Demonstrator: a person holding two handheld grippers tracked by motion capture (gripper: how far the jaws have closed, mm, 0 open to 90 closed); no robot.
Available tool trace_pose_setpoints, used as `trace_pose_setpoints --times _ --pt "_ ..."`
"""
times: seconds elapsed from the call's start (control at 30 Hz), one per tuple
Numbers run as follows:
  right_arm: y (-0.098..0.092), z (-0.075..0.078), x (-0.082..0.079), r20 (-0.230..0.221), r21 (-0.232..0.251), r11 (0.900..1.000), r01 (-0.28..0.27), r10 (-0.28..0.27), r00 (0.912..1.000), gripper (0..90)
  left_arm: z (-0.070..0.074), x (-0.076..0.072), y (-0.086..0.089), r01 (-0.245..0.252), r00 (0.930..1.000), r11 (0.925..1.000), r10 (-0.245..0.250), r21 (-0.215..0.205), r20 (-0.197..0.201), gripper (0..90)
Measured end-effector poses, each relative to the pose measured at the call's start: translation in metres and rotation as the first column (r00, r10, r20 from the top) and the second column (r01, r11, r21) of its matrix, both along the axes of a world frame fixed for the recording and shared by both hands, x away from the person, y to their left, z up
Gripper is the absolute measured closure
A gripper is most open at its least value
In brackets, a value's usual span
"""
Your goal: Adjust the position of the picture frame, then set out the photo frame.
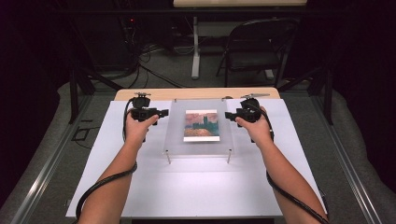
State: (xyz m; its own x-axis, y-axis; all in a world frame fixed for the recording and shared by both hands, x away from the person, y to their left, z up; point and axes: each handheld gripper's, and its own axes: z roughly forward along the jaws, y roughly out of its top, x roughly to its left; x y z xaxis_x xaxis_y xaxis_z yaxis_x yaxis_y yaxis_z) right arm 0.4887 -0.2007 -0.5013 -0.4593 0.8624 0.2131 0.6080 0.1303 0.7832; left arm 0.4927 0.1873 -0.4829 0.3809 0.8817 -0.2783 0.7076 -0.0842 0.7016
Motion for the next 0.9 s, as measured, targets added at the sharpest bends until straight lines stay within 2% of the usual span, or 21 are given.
trace_pose_setpoints --times 0.2,0.33,0.4,0.53,0.8,0.9 --pt "0.009 -0.007 0.008 -0.035 -0.022 1.0 0.014 -0.015 0.9993 34.9 -0.01 0.01 0.0 -0.029 0.9992 0.9995 0.029 -0.01 -0.026 36.9" --pt "0.013 -0.008 0.013 -0.034 -0.013 1.0 0.022 -0.022 0.9992 36.2 -0.017 0.016 -0.003 -0.026 0.9982 0.9995 0.025 -0.017 -0.054 36.9" --pt "0.015 -0.009 0.016 -0.047 -0.008 1.0 0.016 -0.016 0.9988 36.2 -0.02 0.018 -0.006 -0.018 0.9979 0.9997 0.017 -0.019 -0.062 36.9" --pt "0.017 -0.011 0.02 -0.064 0.001 0.999 0.041 -0.041 0.9971 35.9 -0.027 0.022 -0.01 0.003 0.9954 0.9998 -0.005 -0.02 -0.096 36.9" --pt "0.019 -0.02 0.024 -0.143 0.024 0.998 0.056 -0.052 0.9884 36.6 -0.039 0.026 -0.016 -0.001 0.9918 0.9993 -0.004 -0.037 -0.128 36.9" --pt "0.018 -0.024 0.026 -0.166 0.034 0.998 0.049 -0.043 0.9853 36.5 -0.043 0.027 -0.019 -0.001 0.9902 0.9982 -0.008 -0.06 -0.14 36.8"
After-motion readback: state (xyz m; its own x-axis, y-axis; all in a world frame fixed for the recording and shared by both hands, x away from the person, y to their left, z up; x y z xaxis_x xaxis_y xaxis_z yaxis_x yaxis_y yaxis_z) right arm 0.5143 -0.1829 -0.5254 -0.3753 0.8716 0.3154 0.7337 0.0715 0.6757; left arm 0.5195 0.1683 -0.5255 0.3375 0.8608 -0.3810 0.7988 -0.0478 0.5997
